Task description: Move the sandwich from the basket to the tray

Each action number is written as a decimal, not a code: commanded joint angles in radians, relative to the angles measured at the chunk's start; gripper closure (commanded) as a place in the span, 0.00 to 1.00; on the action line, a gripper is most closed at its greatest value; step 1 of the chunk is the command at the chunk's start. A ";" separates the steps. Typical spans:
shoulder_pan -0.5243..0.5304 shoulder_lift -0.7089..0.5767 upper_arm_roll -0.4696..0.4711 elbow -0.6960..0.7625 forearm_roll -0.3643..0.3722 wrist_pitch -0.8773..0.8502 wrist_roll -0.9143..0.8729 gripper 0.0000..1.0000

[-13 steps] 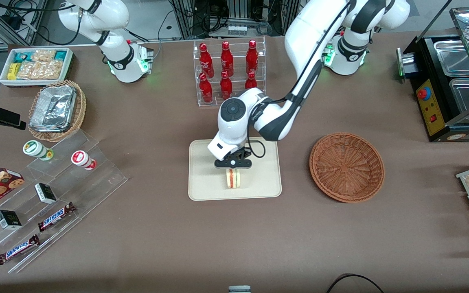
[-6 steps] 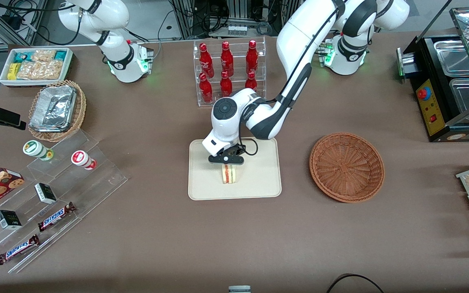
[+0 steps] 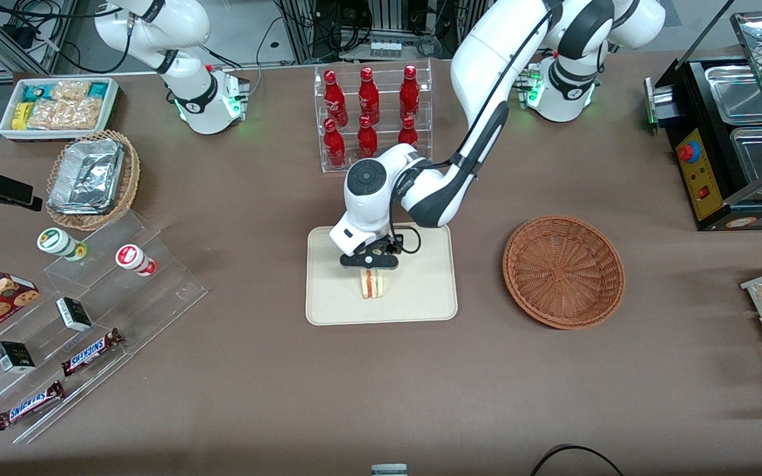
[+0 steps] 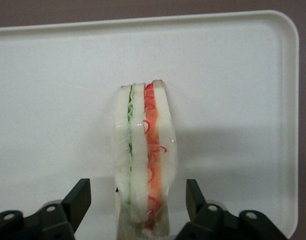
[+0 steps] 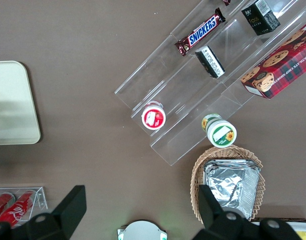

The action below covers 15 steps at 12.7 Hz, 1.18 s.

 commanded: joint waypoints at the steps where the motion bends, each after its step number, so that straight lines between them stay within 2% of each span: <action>1: 0.008 -0.127 0.036 -0.005 -0.010 -0.063 -0.033 0.00; 3: 0.041 -0.218 0.038 -0.007 -0.010 -0.097 -0.056 0.00; 7: 0.198 -0.397 0.038 -0.005 0.000 -0.366 -0.034 0.00; 11: 0.356 -0.540 0.038 -0.025 0.002 -0.538 0.148 0.00; 15: 0.481 -0.676 0.038 -0.123 -0.004 -0.579 0.341 0.00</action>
